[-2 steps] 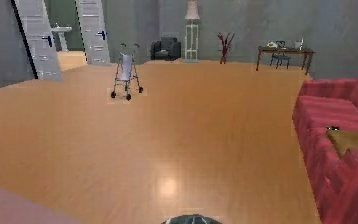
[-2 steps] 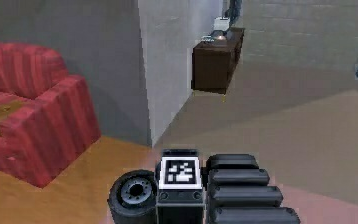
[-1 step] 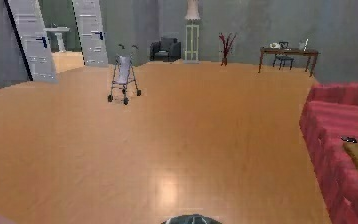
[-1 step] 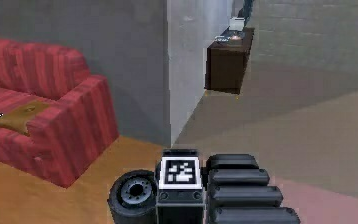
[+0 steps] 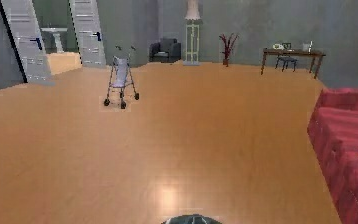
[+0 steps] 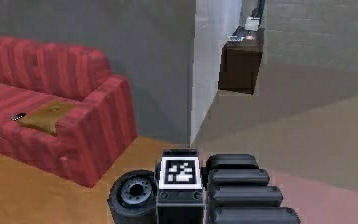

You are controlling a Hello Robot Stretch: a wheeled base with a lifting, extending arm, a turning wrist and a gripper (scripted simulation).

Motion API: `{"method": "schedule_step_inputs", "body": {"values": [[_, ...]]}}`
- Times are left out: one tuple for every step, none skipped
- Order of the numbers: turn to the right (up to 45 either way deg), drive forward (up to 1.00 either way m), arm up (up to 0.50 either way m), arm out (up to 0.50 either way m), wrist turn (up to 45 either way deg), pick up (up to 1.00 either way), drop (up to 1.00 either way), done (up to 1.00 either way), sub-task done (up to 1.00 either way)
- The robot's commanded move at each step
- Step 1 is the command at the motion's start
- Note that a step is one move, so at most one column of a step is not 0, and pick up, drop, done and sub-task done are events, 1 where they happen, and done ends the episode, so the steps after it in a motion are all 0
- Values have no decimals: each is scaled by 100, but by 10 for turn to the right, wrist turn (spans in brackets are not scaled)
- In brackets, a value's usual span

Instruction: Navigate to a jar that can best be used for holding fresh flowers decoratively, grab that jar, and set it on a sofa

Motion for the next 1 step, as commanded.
{"method": "schedule_step_inputs", "body": {"values": [[210, 0, 0, 0, 0, 0, 0, 0, 0]]}}
